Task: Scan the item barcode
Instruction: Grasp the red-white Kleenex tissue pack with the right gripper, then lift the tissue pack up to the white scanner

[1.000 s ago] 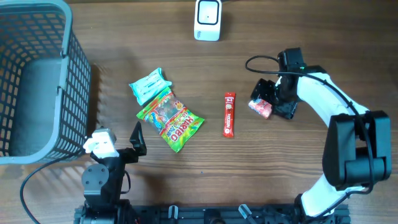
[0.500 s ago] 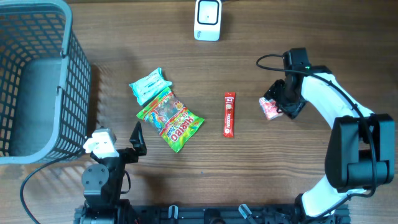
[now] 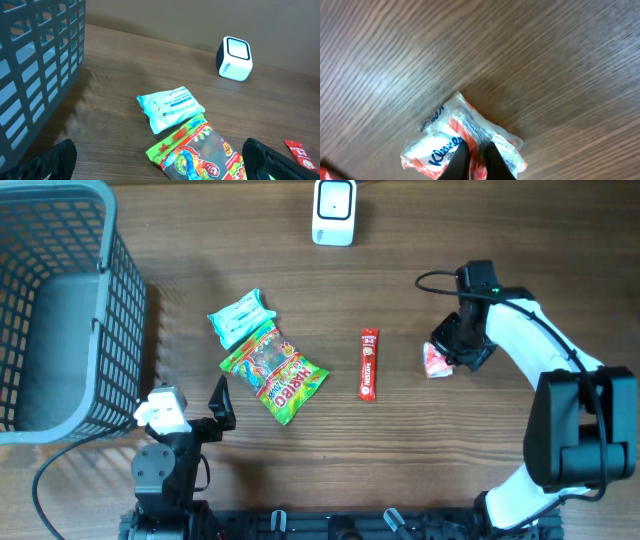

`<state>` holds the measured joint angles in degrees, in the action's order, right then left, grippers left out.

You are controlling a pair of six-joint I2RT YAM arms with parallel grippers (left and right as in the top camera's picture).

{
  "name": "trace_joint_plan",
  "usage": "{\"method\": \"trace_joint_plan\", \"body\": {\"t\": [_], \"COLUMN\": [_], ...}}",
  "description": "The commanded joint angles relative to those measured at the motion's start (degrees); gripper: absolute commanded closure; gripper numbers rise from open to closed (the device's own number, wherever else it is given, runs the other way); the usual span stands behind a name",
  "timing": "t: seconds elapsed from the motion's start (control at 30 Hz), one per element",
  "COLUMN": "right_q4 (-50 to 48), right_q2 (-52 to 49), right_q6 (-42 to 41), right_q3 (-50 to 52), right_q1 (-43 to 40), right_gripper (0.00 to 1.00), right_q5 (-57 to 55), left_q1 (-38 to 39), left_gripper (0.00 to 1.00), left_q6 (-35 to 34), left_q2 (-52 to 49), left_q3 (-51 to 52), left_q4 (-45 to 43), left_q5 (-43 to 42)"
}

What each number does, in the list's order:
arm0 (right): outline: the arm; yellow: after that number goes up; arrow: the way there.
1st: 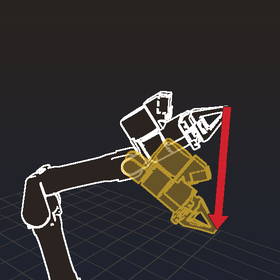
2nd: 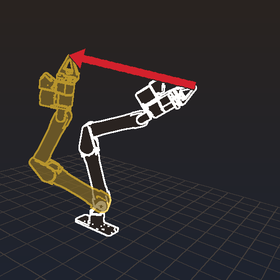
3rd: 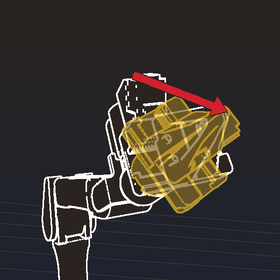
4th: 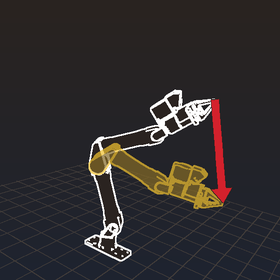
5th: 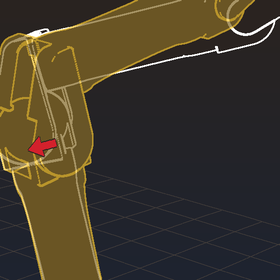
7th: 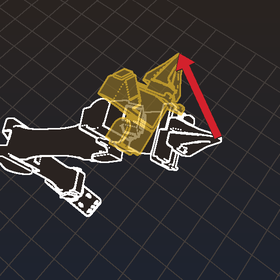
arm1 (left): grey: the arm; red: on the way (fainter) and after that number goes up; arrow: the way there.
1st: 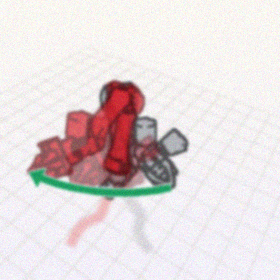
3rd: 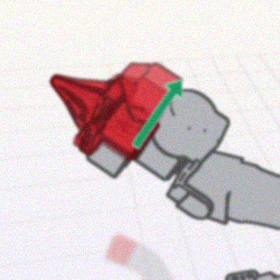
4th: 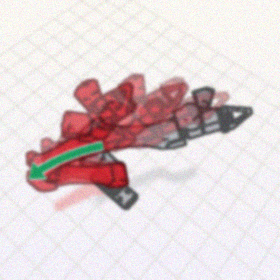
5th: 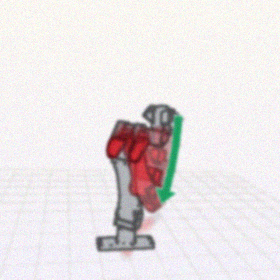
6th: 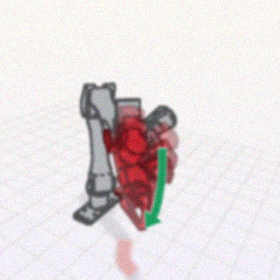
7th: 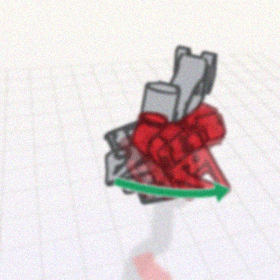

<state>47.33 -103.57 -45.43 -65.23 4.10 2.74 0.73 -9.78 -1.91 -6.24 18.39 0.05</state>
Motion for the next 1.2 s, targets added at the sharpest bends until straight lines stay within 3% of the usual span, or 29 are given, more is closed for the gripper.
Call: {"method": "trace_joint_plan", "body": {"t": [0.0,0.13,0.27,0.4,0.57,0.7,0.93,1.03,1.17], "right_q4": [0.4,4.5,10.5,19.5,33.9,37.6,34.2,23.1,2.0], "right_q2": [4.9,8.9,9.9,9.9,9.9,9.9,9.9,9.9,9.9], "right_q6": [14.9,22.4,36.6,43.4,45.3,45.2,45.0,42.8,29.3], "right_q3": [-4.3,-4.9,-4.9,-4.9,-4.9,-4.9,-4.9,-4.9,-4.9], "right_q1": [-0.2,-1.4,-3.3,-5.3,-5.6,-5.6,-5.6,-5.3,-3.3], "right_gripper": [0.96,0.96,0.96,0.96,0.96,0.96,0.96,0.95,0.96], "right_q5": [11.9,21.5,38.7,47.7,53.0,58.6,56.7,55.6,46.1], "left_q1": [-0.2,-0.2,-0.2,-0.2,-0.2,-0.2,-0.2,-0.2,-0.2], "left_gripper": [0.00,0.00,0.00,0.00,0.00,0.00,0.00,0.00,0.00], "left_q6": [-0.1,-0.1,-0.1,-0.1,-0.1,-0.1,-0.1,-0.1,-0.1], "left_q2": [0.3,0.3,0.3,0.3,0.3,0.3,0.3,0.3,0.3], "left_q3": [0.6,0.6,0.6,0.6,0.6,0.6,0.6,0.6,0.6], "left_q4": [-0.1,-0.1,-0.1,-0.1,-0.1,-0.1,-0.1,-0.1,-0.1], "left_q5": [-0.7,-0.7,-0.7,-0.7,-0.7,-0.7,-0.7,-0.7,-0.7]}}
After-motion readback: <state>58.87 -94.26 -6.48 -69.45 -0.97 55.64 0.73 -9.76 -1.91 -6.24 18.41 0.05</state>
